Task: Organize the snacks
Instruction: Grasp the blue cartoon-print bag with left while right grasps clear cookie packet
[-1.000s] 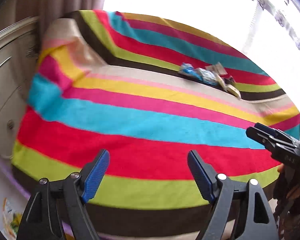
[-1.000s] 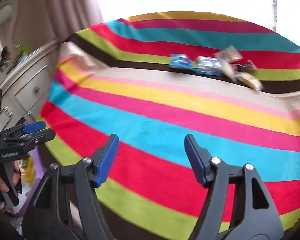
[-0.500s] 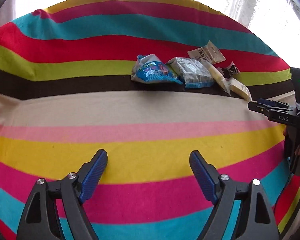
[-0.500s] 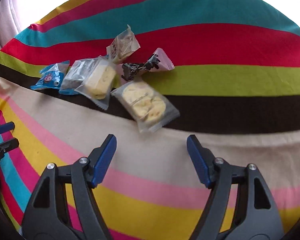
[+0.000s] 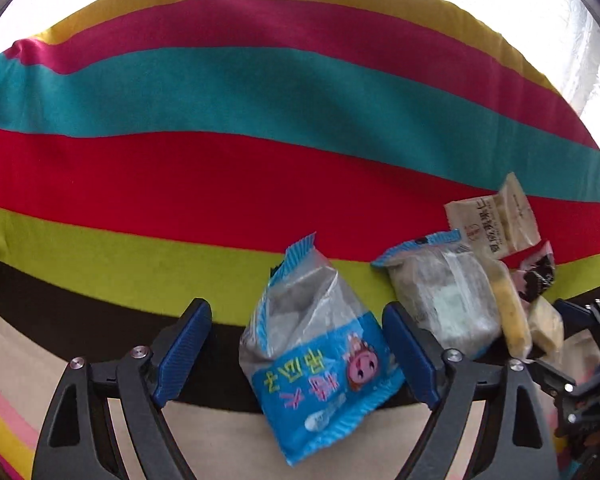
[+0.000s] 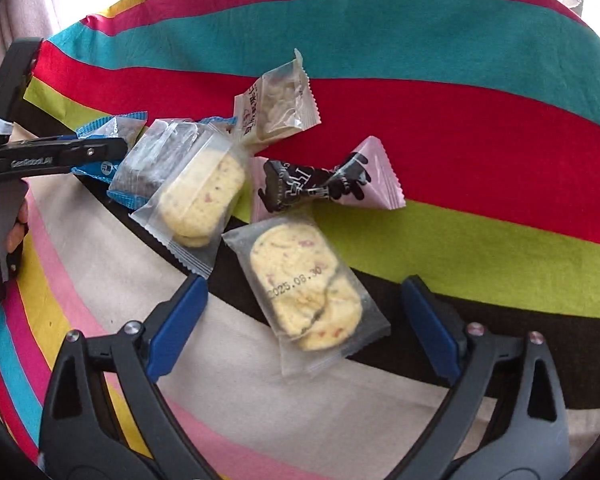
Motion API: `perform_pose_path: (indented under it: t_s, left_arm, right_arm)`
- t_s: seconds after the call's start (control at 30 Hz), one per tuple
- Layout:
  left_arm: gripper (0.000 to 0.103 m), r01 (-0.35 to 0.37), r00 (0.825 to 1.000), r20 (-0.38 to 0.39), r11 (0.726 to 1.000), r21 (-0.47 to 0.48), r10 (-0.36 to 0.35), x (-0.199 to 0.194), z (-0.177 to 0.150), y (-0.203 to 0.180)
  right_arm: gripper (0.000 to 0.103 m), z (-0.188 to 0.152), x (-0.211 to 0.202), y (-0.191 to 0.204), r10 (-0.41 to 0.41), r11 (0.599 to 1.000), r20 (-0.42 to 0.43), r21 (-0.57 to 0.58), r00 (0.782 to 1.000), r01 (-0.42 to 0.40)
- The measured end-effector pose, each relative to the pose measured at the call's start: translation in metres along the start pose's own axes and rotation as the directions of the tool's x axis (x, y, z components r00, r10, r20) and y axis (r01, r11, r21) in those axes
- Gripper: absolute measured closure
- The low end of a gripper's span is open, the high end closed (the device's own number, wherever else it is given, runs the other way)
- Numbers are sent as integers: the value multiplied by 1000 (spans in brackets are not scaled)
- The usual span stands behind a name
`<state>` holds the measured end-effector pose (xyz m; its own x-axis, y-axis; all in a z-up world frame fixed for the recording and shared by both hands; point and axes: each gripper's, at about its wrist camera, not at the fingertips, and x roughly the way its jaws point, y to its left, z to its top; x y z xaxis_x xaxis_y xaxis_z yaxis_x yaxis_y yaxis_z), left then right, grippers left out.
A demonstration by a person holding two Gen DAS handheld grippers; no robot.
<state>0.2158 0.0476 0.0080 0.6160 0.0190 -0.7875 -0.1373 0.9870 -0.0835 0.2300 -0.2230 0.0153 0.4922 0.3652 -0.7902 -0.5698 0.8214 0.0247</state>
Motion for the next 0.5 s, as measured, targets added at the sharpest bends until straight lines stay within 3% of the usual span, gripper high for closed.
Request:
perform_pose_path:
  t_s: [0.03,0.07,0.1,0.27,0.5]
  left_arm:
    - [15,-15,1000,5,1000,20,15,1,-1,-2]
    - [34,-6,1000,14,999,44,6,-3,-3,-5]
    - [45,-3,1000,20,997,82,1,-7,-7,-9]
    - [47,49,998,28,994,94,-52,-36,-43,3]
    - [47,46,998,31,996,78,-48,-50,-61,10]
  right_arm:
    - [6,0,0,0,1,1000,0,0,1000,-1]
    - [7,0,-1,0,1,1000,1,-2,1000,-1]
    - [10,0,-1,0,5,1000,5,-5,1000,-5]
    - [50,-1,-9,1,9,1000,41,1,999,-9]
    - [59,-1,-11,4,-18,1000,43,-12,999,19]
